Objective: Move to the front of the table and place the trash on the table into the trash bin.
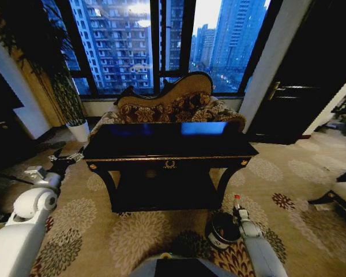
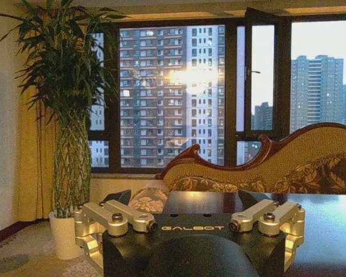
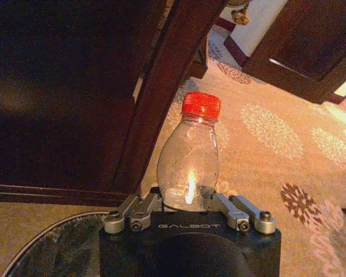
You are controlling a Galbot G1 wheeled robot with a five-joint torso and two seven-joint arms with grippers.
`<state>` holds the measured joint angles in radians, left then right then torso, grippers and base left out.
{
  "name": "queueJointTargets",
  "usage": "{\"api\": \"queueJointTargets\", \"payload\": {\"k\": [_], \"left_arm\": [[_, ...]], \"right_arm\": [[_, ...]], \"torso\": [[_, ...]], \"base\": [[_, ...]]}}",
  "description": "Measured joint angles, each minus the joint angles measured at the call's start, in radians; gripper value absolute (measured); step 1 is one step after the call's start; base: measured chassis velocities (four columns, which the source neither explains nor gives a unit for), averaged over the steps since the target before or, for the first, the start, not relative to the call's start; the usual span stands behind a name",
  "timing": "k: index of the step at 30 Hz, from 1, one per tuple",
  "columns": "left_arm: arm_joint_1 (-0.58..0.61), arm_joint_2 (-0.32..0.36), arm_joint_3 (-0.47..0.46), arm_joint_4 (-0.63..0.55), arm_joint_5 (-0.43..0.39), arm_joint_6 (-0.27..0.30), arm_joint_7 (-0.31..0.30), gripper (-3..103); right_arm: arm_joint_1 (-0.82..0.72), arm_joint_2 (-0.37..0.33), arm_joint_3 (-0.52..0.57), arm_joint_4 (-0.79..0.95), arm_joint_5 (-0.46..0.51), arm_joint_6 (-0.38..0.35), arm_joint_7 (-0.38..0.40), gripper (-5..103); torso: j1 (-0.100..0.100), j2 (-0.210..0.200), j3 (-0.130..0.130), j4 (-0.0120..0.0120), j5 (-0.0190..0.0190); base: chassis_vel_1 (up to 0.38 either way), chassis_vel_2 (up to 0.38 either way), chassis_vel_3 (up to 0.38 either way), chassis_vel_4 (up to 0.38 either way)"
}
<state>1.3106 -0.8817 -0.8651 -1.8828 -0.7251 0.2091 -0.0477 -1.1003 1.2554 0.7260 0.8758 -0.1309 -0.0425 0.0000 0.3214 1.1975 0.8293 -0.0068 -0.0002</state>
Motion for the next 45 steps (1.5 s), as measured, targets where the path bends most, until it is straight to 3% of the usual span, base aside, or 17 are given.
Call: {"api": "queueJointTargets", "payload": {"k": [4, 6, 10, 11, 14, 21, 26, 27, 28, 33, 35, 37, 39, 45], "left_arm": [[-0.001, 0.001, 0.003, 0.000, -0.001, -0.001, 0.003, 100], [-0.001, 0.001, 0.004, -0.001, -0.001, -0.001, 0.004, 100], [0.000, 0.002, 0.004, -0.001, -0.001, -0.002, 0.004, 100], [0.001, 0.003, 0.004, -0.001, -0.001, -0.004, 0.004, 100], [0.001, 0.005, 0.003, -0.001, -0.001, -0.007, 0.004, 100], [0.002, 0.010, 0.002, 0.001, -0.002, -0.011, 0.005, 100], [0.000, 0.009, 0.002, 0.000, -0.003, -0.011, 0.004, 100], [-0.003, 0.007, 0.006, -0.005, -0.003, -0.011, 0.002, 100], [-0.006, 0.007, 0.009, -0.008, -0.003, -0.012, 0.001, 100], [-0.013, 0.006, 0.016, -0.022, -0.003, -0.021, -0.003, 100], [-0.016, 0.006, 0.019, -0.038, -0.004, -0.026, -0.004, 100], [-0.016, 0.006, 0.019, -0.039, -0.004, -0.026, -0.005, 100], [-0.018, 0.005, 0.019, -0.061, -0.004, -0.027, -0.008, 100], [-0.015, 0.009, 0.020, -0.077, -0.011, -0.041, 0.000, 100]], "right_arm": [[-0.011, 0.003, 0.002, 0.014, 0.004, -0.002, 0.000, 28], [-0.020, 0.005, 0.005, 0.038, 0.006, -0.007, 0.000, 45], [-0.022, 0.007, 0.008, 0.053, 0.008, -0.015, 0.000, 50], [-0.025, 0.007, 0.010, 0.065, 0.009, -0.021, 0.000, 61], [-0.027, 0.008, 0.011, 0.078, 0.009, -0.026, 0.000, 66], [-0.033, 0.009, 0.016, 0.105, 0.011, -0.030, 0.000, 97], [-0.055, 0.019, 0.036, 0.223, 0.086, -0.038, 0.000, 100], [-0.077, 0.020, 0.034, 0.340, 0.200, -0.052, 0.000, 100], [-0.086, 0.022, 0.033, 0.398, 0.249, -0.056, 0.000, 100], [-0.109, 0.024, 0.029, 0.623, 0.379, -0.074, 0.000, 100], [-0.124, 0.019, 0.013, 0.807, 0.471, -0.127, 0.000, 100], [-0.124, 0.019, 0.012, 0.814, 0.474, -0.129, 0.001, 100], [-0.136, 0.000, -0.018, 1.009, 0.559, -0.186, 0.000, 100], [-0.160, -0.033, -0.052, 1.150, 0.597, -0.211, 0.001, 100]], "torso": [[0.000, 0.000, 0.000, 0.0004, 0.0001], [0.000, 0.000, 0.000, 0.0001, -0.0001], [0.000, 0.000, 0.000, 0.0001, 0.0001], [0.000, 0.000, 0.000, 0.0003, 0.0000], [0.000, 0.000, 0.000, 0.0003, 0.0000], [0.000, 0.000, 0.000, 0.0002, 0.0002], [0.000, 0.000, 0.000, 0.0001, 0.0004], [0.000, 0.000, 0.000, 0.0004, -0.0004], [0.000, 0.000, 0.000, 0.0003, -0.0003], [0.000, 0.000, 0.000, 0.0002, -0.0002], [0.000, 0.000, 0.000, 0.0003, -0.0001], [0.000, 0.000, 0.000, 0.0004, -0.0001], [0.000, 0.000, 0.000, 0.0003, -0.0002], [0.000, 0.000, 0.000, 0.0003, -0.0001]], "base": [[0.000, 0.000, 0.000, 0.000], [0.000, 0.000, 0.000, 0.000], [0.000, 0.000, 0.000, 0.000], [0.000, 0.000, 0.000, 0.000], [0.000, 0.000, 0.000, 0.000], [0.000, 0.000, 0.000, 0.000], [0.000, 0.000, 0.000, 0.000], [0.000, 0.000, 0.000, 0.000], [0.000, 0.000, 0.000, 0.000], [0.000, 0.000, 0.000, 0.000], [0.000, 0.000, 0.000, 0.000], [0.000, 0.000, 0.000, 0.000], [0.000, 0.000, 0.000, 0.000], [0.000, 0.000, 0.000, 0.000]]}}
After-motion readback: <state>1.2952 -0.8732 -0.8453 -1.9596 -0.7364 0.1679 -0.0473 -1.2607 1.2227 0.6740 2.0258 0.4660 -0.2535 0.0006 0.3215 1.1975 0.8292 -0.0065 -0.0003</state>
